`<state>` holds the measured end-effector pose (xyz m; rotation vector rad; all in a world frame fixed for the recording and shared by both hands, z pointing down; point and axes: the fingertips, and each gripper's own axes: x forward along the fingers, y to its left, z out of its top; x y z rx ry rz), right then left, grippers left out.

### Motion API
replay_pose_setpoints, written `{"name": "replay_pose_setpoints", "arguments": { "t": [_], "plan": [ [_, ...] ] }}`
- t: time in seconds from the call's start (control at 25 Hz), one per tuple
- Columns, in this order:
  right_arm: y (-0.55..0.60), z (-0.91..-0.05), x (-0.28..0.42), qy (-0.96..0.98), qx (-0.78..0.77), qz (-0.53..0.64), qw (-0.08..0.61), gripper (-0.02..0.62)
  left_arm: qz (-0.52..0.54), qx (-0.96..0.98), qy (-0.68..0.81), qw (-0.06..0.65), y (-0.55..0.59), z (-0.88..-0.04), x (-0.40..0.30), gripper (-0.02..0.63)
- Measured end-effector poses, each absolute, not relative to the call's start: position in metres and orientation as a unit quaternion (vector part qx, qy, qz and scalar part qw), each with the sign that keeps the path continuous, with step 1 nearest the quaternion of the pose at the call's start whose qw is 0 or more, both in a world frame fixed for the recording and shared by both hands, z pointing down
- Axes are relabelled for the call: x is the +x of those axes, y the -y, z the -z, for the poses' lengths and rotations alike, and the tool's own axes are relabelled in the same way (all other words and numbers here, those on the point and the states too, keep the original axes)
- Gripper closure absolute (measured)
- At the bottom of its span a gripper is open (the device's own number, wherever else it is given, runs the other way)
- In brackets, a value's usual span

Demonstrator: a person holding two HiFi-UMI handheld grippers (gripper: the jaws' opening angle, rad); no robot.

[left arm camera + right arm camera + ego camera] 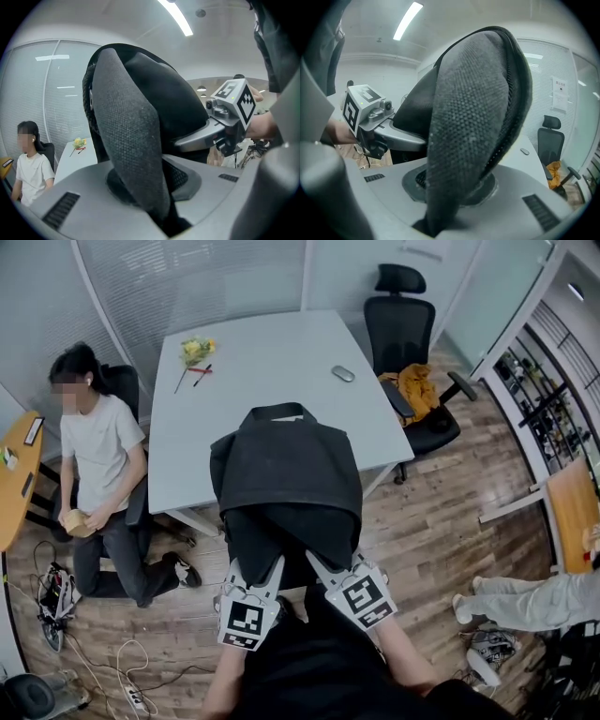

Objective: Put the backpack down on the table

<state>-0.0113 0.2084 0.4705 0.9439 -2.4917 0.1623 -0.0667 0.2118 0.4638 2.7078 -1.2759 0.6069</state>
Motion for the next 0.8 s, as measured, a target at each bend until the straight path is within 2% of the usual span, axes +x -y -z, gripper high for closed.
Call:
{"name": "replay_pose_setpoints", "arguments": {
  "t": [0.8],
  "plan": [
    [-0.076, -0.464, 0.06, 0.923, 0.317, -0.053, 0.21, 0.523, -0.218, 0.867, 0.446, 0.036, -0.083, -0.456, 0.004, 0.526]
  ]
}}
